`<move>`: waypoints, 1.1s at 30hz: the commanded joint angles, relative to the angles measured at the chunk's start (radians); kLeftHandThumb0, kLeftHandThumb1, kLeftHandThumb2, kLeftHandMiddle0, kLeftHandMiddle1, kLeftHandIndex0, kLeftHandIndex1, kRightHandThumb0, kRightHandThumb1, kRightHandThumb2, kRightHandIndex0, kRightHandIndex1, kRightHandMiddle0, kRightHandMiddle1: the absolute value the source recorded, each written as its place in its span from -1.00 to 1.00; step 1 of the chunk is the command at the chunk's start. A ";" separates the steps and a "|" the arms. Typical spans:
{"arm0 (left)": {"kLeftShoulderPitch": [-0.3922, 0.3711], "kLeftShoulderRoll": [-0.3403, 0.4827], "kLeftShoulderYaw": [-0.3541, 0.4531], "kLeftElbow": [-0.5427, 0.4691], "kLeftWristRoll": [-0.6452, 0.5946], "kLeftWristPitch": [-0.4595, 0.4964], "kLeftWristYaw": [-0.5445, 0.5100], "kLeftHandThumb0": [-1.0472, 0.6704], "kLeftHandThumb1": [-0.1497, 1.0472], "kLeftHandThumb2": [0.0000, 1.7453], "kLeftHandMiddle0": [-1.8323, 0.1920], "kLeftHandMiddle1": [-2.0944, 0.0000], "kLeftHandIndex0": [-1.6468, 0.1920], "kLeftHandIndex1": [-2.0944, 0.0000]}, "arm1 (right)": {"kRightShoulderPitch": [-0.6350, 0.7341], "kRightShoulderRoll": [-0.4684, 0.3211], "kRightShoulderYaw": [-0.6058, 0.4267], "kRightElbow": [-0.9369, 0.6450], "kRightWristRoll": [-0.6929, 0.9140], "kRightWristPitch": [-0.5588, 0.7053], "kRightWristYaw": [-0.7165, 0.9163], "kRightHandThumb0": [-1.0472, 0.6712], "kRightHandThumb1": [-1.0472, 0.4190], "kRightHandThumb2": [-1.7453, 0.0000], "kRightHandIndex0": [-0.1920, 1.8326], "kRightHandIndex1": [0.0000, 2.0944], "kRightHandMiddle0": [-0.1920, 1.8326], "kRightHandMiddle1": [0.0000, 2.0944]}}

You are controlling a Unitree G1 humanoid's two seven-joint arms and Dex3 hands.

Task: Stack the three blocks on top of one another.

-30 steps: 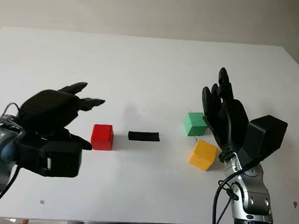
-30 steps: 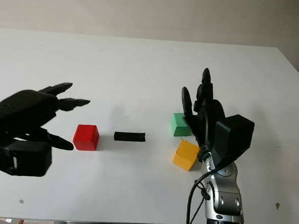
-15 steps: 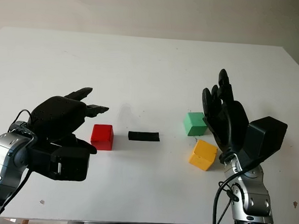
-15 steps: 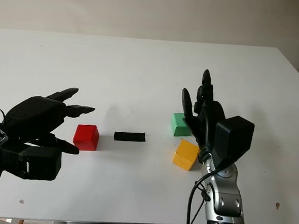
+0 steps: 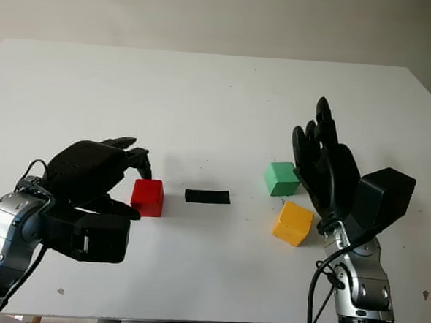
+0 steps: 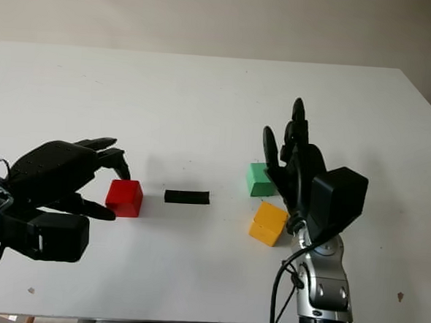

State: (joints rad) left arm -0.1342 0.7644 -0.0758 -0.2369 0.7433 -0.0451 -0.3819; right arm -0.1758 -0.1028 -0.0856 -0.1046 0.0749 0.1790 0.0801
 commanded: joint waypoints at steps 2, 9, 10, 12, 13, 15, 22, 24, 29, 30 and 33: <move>0.003 -0.005 0.010 0.010 -0.011 -0.023 0.031 -0.20 0.89 -0.93 0.50 0.92 0.56 -0.42 | -0.018 -0.009 -0.005 0.001 0.002 -0.012 0.002 -0.53 -1.00 0.43 -1.00 -0.97 -0.97 -0.95; -0.001 -0.032 0.036 0.043 -0.080 -0.066 0.106 -0.26 0.98 -0.92 0.52 0.93 0.59 -0.41 | -0.016 -0.007 -0.006 -0.001 0.003 -0.016 0.005 -0.51 -1.00 0.42 -1.00 -0.98 -0.98 -0.95; -0.002 -0.050 0.049 0.050 -0.124 -0.069 0.111 -0.26 0.99 -0.92 0.52 0.94 0.59 -0.40 | -0.014 -0.008 -0.005 -0.002 0.001 -0.014 0.004 -0.51 -1.00 0.42 -1.00 -0.98 -0.97 -0.95; -0.005 -0.089 0.079 0.069 -0.243 -0.080 0.107 -0.26 1.00 -0.92 0.53 0.94 0.57 -0.37 | -0.013 -0.009 -0.005 -0.002 0.002 -0.019 0.006 -0.52 -1.00 0.43 -1.00 -0.98 -0.97 -0.95; -0.009 -0.106 0.093 0.085 -0.300 -0.093 0.104 -0.26 0.99 -0.93 0.53 0.95 0.54 -0.34 | -0.012 -0.010 -0.005 -0.002 0.001 -0.021 0.007 -0.52 -1.00 0.43 -1.00 -0.98 -0.97 -0.95; -0.016 -0.134 0.112 0.110 -0.399 -0.109 0.092 -0.27 0.99 -0.93 0.53 0.95 0.52 -0.30 | -0.009 -0.010 -0.004 -0.005 -0.003 -0.018 0.004 -0.52 -1.00 0.43 -1.00 -0.98 -0.97 -0.95; -0.045 -0.215 0.127 0.160 -0.590 -0.109 0.065 -0.32 1.00 -0.93 0.52 0.94 0.48 -0.27 | -0.003 -0.013 -0.005 -0.010 -0.006 -0.016 0.007 -0.53 -1.00 0.45 -1.00 -0.97 -0.97 -0.95; -0.054 -0.233 0.125 0.168 -0.622 -0.095 0.058 -0.32 0.99 -0.93 0.52 0.94 0.49 -0.28 | -0.001 -0.013 -0.006 -0.013 -0.005 -0.016 0.007 -0.53 -1.00 0.45 -1.00 -0.97 -0.97 -0.95; -0.069 -0.277 0.110 0.193 -0.652 -0.078 0.062 -0.33 1.00 -0.93 0.51 0.94 0.49 -0.34 | 0.003 -0.011 -0.005 -0.023 -0.012 -0.001 -0.004 -0.55 -1.00 0.46 -0.99 -0.96 -0.96 -0.94; -0.069 -0.289 0.107 0.192 -0.654 -0.064 0.064 -0.33 1.00 -0.93 0.51 0.94 0.50 -0.35 | 0.003 -0.010 -0.004 -0.024 -0.012 0.001 -0.004 -0.54 -1.00 0.46 -0.99 -0.96 -0.96 -0.94; -0.067 -0.333 0.094 0.201 -0.660 -0.045 0.073 -0.31 0.98 -0.94 0.50 0.94 0.49 -0.37 | 0.004 -0.010 -0.004 -0.028 -0.011 0.007 -0.003 -0.54 -1.00 0.45 -1.00 -0.96 -0.96 -0.95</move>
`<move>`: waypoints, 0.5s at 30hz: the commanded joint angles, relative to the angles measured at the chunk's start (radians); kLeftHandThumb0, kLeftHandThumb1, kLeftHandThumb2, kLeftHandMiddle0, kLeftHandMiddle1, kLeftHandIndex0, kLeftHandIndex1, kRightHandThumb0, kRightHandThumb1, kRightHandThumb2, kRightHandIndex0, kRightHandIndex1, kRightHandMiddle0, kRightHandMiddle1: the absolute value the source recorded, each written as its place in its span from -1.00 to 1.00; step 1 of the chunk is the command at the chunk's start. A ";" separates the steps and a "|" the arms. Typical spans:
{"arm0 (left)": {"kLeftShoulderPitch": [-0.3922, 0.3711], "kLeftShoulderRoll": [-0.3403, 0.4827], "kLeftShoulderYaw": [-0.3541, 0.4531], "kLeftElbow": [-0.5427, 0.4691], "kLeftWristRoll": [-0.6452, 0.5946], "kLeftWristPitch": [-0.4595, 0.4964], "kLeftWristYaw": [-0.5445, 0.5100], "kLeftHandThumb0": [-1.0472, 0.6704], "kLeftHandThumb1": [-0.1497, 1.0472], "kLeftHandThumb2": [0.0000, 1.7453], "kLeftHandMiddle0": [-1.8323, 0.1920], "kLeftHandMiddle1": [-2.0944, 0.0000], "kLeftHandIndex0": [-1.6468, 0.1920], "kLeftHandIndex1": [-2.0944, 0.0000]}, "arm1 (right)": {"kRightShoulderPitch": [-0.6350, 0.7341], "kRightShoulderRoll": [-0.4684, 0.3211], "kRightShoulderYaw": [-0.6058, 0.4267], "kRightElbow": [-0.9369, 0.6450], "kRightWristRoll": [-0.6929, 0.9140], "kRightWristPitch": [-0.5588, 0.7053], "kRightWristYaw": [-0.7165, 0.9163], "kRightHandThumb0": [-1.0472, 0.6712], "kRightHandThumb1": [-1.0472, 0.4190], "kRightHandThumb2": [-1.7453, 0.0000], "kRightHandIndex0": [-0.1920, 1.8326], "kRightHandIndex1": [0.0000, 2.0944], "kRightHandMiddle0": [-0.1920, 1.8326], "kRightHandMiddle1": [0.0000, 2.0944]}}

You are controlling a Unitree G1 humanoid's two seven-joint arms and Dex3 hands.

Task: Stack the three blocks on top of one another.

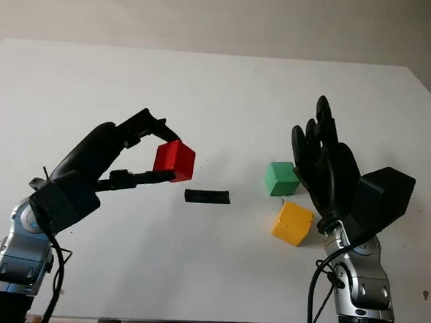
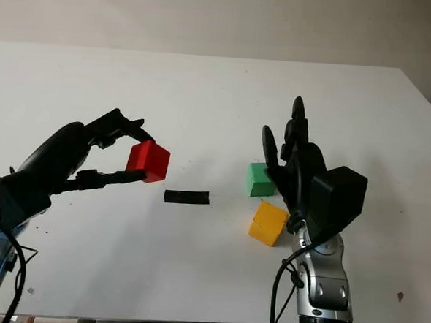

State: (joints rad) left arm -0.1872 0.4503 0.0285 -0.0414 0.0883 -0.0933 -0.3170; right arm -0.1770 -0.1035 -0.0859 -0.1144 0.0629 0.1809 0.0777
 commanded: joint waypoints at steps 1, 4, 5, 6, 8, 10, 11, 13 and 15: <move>-0.013 -0.035 -0.016 0.013 -0.005 0.003 0.014 -0.32 0.99 -0.94 0.50 0.94 0.49 -0.37 | 0.005 -0.009 -0.004 -0.019 0.002 0.007 0.000 -0.53 -1.00 0.45 -1.00 -0.97 -0.96 -0.95; -0.010 -0.078 -0.039 0.037 0.002 0.014 0.032 -0.33 0.99 -0.94 0.51 0.94 0.49 -0.40 | 0.005 -0.011 -0.003 -0.015 0.000 0.003 0.003 -0.52 -1.00 0.44 -1.00 -0.98 -0.97 -0.95; -0.010 -0.086 -0.050 0.045 0.016 0.018 0.038 -0.33 0.99 -0.94 0.51 0.94 0.49 -0.40 | 0.006 -0.012 -0.003 -0.016 -0.001 0.005 0.003 -0.53 -1.00 0.43 -1.00 -0.98 -0.97 -0.95; -0.010 -0.090 -0.065 0.058 0.037 0.008 0.046 -0.33 0.99 -0.94 0.51 0.95 0.49 -0.40 | 0.006 -0.012 -0.003 -0.016 -0.001 0.006 0.003 -0.53 -1.00 0.43 -1.00 -0.98 -0.97 -0.95; -0.014 -0.097 -0.096 0.089 0.085 -0.017 0.066 -0.33 1.00 -0.93 0.53 0.95 0.51 -0.40 | 0.006 -0.013 -0.002 -0.017 -0.003 0.008 0.003 -0.53 -1.00 0.43 -1.00 -0.98 -0.97 -0.95; -0.020 -0.110 -0.121 0.116 0.115 -0.031 0.080 -0.34 1.00 -0.93 0.54 0.96 0.54 -0.45 | 0.007 -0.012 -0.003 -0.020 -0.002 0.010 0.003 -0.53 -1.00 0.44 -1.00 -0.97 -0.96 -0.95; -0.022 -0.116 -0.131 0.127 0.126 -0.035 0.085 -0.35 1.00 -0.92 0.56 0.96 0.55 -0.47 | 0.008 -0.011 -0.004 -0.021 0.001 0.011 0.004 -0.53 -1.00 0.44 -1.00 -0.97 -0.96 -0.95; -0.029 -0.128 -0.147 0.151 0.136 -0.046 0.091 -0.36 1.00 -0.92 0.56 0.96 0.56 -0.48 | 0.010 -0.010 -0.005 -0.021 0.003 0.006 0.005 -0.53 -1.00 0.45 -1.00 -0.97 -0.96 -0.95; -0.036 -0.136 -0.161 0.176 0.148 -0.062 0.100 -0.35 1.00 -0.91 0.57 0.97 0.57 -0.49 | 0.011 -0.010 -0.003 -0.023 0.001 0.006 0.004 -0.53 -1.00 0.45 -1.00 -0.97 -0.96 -0.95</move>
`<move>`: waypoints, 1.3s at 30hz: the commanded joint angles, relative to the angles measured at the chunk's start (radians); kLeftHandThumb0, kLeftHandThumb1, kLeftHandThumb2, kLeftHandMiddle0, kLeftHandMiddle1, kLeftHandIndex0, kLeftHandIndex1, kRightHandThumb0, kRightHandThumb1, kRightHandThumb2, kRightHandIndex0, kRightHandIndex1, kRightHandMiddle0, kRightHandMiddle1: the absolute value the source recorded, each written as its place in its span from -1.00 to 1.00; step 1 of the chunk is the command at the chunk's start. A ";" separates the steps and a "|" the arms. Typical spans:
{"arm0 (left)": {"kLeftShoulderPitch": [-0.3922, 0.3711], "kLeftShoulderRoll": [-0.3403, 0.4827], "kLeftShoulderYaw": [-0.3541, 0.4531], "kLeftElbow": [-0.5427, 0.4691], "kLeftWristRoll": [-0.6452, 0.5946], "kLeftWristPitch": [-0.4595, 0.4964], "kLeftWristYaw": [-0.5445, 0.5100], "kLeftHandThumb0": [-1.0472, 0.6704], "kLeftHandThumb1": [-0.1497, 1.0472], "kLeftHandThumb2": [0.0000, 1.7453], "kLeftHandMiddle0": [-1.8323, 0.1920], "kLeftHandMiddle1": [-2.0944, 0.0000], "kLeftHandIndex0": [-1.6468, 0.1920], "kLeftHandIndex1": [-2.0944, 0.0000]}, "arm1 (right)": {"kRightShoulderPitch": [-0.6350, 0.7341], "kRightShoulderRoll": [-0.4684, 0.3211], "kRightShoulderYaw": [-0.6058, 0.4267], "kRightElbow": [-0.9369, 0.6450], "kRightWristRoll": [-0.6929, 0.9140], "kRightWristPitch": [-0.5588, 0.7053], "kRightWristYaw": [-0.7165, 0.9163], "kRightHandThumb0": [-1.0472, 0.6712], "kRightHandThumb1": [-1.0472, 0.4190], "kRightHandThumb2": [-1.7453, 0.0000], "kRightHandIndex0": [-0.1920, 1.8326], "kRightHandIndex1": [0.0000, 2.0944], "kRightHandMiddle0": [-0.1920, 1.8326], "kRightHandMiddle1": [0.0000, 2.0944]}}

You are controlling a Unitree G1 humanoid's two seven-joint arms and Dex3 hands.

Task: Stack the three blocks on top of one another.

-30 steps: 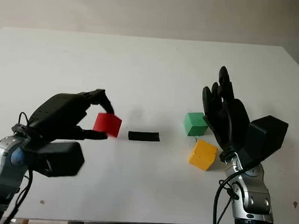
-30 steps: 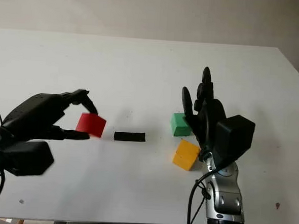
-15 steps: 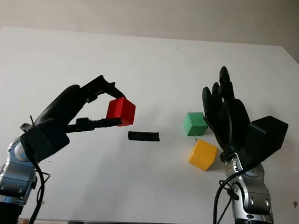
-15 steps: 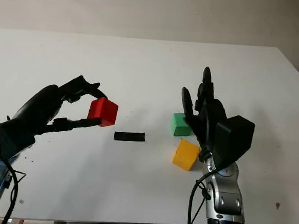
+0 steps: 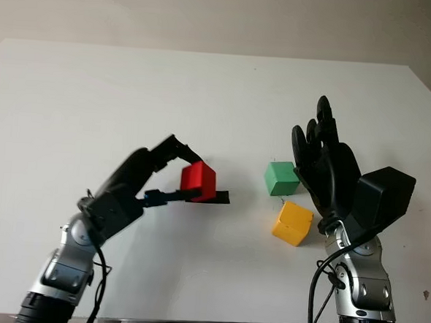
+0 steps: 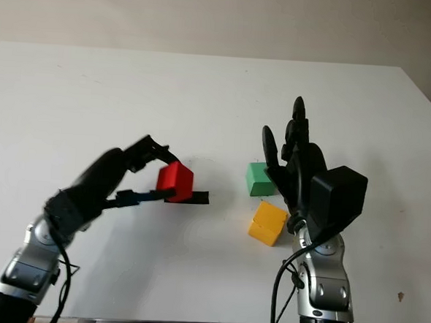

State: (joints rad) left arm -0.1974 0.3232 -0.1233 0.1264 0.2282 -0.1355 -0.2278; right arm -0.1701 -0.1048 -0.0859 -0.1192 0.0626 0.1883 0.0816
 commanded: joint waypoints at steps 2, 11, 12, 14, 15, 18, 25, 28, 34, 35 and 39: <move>-0.032 -0.014 -0.023 0.030 0.028 -0.036 0.023 -0.35 1.00 -0.90 0.57 0.97 0.58 -0.51 | 0.005 -0.009 -0.002 -0.020 -0.003 -0.002 -0.002 -0.54 -1.00 0.45 -1.00 -0.97 -0.96 -0.95; -0.031 -0.009 -0.065 0.085 0.155 -0.096 0.126 -0.31 1.00 -0.92 0.57 0.97 0.60 -0.51 | 0.004 -0.007 0.000 -0.022 -0.015 0.002 -0.007 -0.55 -1.00 0.45 -1.00 -0.96 -0.96 -0.95; -0.029 -0.003 -0.067 0.083 0.169 -0.099 0.133 -0.30 1.00 -0.92 0.58 0.97 0.62 -0.52 | 0.004 -0.006 -0.001 -0.022 -0.013 0.003 -0.007 -0.55 -1.00 0.45 -1.00 -0.96 -0.96 -0.95; -0.027 0.003 -0.070 0.080 0.197 -0.103 0.149 -0.29 1.00 -0.92 0.58 0.98 0.64 -0.53 | 0.001 -0.005 -0.002 -0.022 -0.012 0.007 -0.008 -0.54 -1.00 0.45 -1.00 -0.96 -0.96 -0.95; -0.026 0.005 -0.072 0.079 0.212 -0.106 0.160 -0.29 1.00 -0.92 0.58 0.98 0.64 -0.52 | 0.001 -0.004 -0.002 -0.022 -0.011 0.010 -0.009 -0.55 -1.00 0.45 -1.00 -0.96 -0.96 -0.95; -0.022 0.012 -0.075 0.075 0.243 -0.115 0.184 -0.27 1.00 -0.92 0.59 0.99 0.65 -0.44 | 0.001 -0.004 -0.001 -0.026 -0.012 0.016 -0.010 -0.54 -1.00 0.45 -1.00 -0.96 -0.95 -0.95; -0.019 0.020 -0.081 0.059 0.277 -0.109 0.192 -0.28 1.00 -0.90 0.61 1.00 0.71 -0.31 | 0.000 -0.007 -0.001 -0.022 -0.012 0.009 -0.004 -0.55 -1.00 0.46 -1.00 -0.96 -0.95 -0.95; -0.019 0.025 -0.085 0.054 0.278 -0.113 0.181 -0.30 1.00 -0.90 0.64 1.00 0.78 -0.16 | -0.001 -0.006 -0.001 -0.022 -0.013 0.011 -0.007 -0.55 -1.00 0.46 -0.99 -0.95 -0.95 -0.94; -0.006 0.036 -0.085 0.011 0.239 -0.099 0.104 -0.44 0.93 -0.95 0.90 0.98 0.84 0.92 | 0.001 -0.007 -0.001 -0.024 -0.013 0.011 -0.005 -0.55 -1.00 0.45 -1.00 -0.95 -0.95 -0.95; -0.001 0.041 -0.083 0.004 0.227 -0.106 0.090 -0.46 0.91 -0.95 0.94 0.99 0.89 0.95 | 0.001 -0.008 -0.001 -0.024 -0.014 0.010 -0.005 -0.55 -1.00 0.45 -1.00 -0.95 -0.95 -0.95; 0.023 0.053 -0.062 -0.018 0.152 -0.168 0.060 -0.62 0.90 -0.94 1.00 1.00 0.99 1.00 | 0.001 -0.010 -0.005 -0.015 -0.010 -0.008 0.002 -0.54 -1.00 0.45 -1.00 -0.95 -0.95 -0.95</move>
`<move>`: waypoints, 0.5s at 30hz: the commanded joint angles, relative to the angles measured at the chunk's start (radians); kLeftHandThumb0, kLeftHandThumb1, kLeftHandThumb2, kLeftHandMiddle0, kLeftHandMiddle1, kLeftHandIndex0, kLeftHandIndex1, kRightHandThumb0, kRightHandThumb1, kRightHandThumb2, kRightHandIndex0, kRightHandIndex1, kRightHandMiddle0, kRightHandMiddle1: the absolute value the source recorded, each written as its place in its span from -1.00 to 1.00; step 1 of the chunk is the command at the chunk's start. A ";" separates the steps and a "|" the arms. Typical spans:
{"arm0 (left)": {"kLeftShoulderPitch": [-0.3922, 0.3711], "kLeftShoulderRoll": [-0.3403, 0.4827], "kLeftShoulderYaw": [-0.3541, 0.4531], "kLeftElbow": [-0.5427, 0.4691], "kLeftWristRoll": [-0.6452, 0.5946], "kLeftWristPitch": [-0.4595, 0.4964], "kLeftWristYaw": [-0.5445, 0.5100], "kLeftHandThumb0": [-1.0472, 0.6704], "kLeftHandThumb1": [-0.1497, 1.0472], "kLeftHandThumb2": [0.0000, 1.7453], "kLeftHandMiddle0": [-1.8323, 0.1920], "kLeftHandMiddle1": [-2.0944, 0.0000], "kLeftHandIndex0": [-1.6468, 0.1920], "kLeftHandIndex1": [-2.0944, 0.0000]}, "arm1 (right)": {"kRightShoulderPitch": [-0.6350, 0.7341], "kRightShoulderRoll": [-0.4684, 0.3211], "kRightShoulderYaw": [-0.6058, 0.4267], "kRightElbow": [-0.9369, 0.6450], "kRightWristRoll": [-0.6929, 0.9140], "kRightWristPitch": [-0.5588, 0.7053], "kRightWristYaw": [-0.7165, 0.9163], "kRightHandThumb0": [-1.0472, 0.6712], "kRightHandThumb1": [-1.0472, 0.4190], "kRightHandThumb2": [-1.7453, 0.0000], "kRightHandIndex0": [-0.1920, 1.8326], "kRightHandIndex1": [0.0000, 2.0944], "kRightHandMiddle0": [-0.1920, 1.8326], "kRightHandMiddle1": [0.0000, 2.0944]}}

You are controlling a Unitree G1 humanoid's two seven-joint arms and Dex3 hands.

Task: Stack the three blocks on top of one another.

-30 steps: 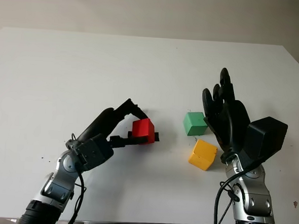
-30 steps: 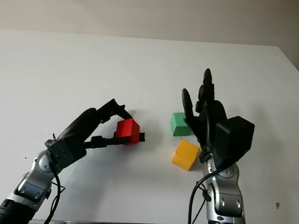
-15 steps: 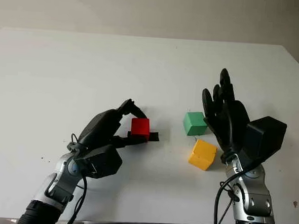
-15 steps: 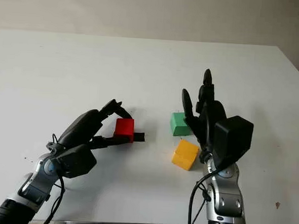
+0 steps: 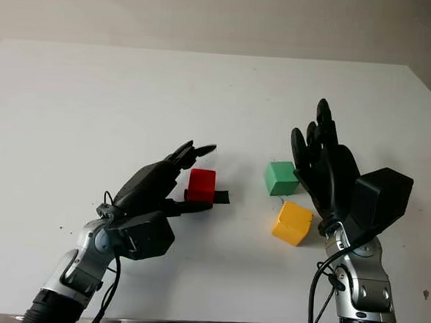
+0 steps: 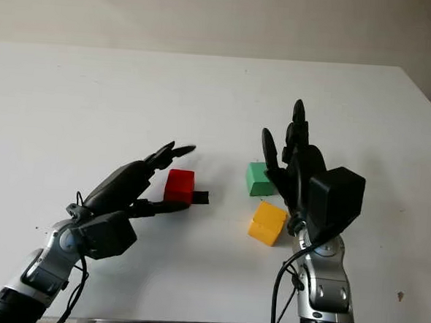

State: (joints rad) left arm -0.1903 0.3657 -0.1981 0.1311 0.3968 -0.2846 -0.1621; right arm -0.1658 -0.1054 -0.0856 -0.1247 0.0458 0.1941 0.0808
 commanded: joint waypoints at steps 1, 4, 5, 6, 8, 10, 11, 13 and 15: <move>0.024 0.012 0.020 -0.035 -0.034 -0.025 -0.011 -0.66 0.90 -0.94 1.00 1.00 1.00 1.00 | -0.003 -0.010 -0.007 -0.010 0.007 -0.015 0.003 -0.54 -1.00 0.45 -1.00 -0.95 -0.95 -0.95; 0.045 0.005 0.045 -0.064 -0.086 -0.047 -0.007 -0.75 0.92 -0.93 1.00 1.00 1.00 1.00 | -0.005 -0.013 -0.009 -0.008 0.004 -0.017 0.004 -0.54 -1.00 0.46 -1.00 -0.95 -0.95 -0.95; 0.049 0.002 0.053 -0.069 -0.101 -0.057 -0.004 -0.77 0.92 -0.93 1.00 1.00 1.00 1.00 | -0.006 -0.012 -0.010 -0.008 0.006 -0.015 0.005 -0.54 -1.00 0.46 -0.99 -0.95 -0.95 -0.95; 0.052 -0.001 0.061 -0.078 -0.117 -0.056 -0.005 -0.78 0.93 -0.93 1.00 1.00 1.00 1.00 | -0.009 -0.012 -0.011 -0.009 0.008 -0.012 0.004 -0.54 -1.00 0.46 -0.99 -0.95 -0.95 -0.95; 0.054 -0.004 0.077 -0.089 -0.139 -0.062 -0.003 -0.81 0.95 -0.93 1.00 1.00 1.00 1.00 | -0.014 -0.015 -0.011 -0.007 0.005 -0.012 0.006 -0.54 -1.00 0.46 -0.99 -0.95 -0.95 -0.95; 0.054 -0.005 0.096 -0.093 -0.155 -0.081 0.008 -0.82 0.97 -0.93 1.00 1.00 1.00 1.00 | -0.018 -0.029 -0.012 -0.004 0.001 -0.015 0.015 -0.54 -1.00 0.46 -0.99 -0.95 -0.95 -0.95; 0.054 -0.009 0.108 -0.094 -0.163 -0.090 0.017 -0.83 0.98 -0.93 1.00 1.00 1.00 1.00 | -0.021 -0.040 -0.018 0.001 0.006 -0.030 0.029 -0.55 -1.00 0.46 -1.00 -0.95 -0.95 -0.95; 0.057 -0.033 0.140 -0.092 -0.203 -0.106 0.044 -0.86 1.00 -0.82 1.00 1.00 1.00 1.00 | -0.033 -0.067 -0.042 0.002 0.033 -0.043 0.066 -0.53 -1.00 0.48 -1.00 -0.98 -0.97 -0.96; 0.066 -0.070 0.186 -0.098 -0.257 -0.097 0.085 -0.87 1.00 -0.55 1.00 1.00 1.00 1.00 | -0.056 -0.133 -0.064 0.004 0.032 -0.073 0.112 -0.56 -1.00 0.58 -1.00 -0.99 -0.97 -0.95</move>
State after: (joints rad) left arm -0.1336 0.3173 -0.0465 0.0523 0.1650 -0.3791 -0.0983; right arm -0.1886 -0.1901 -0.1257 -0.1166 0.0741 0.1507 0.1748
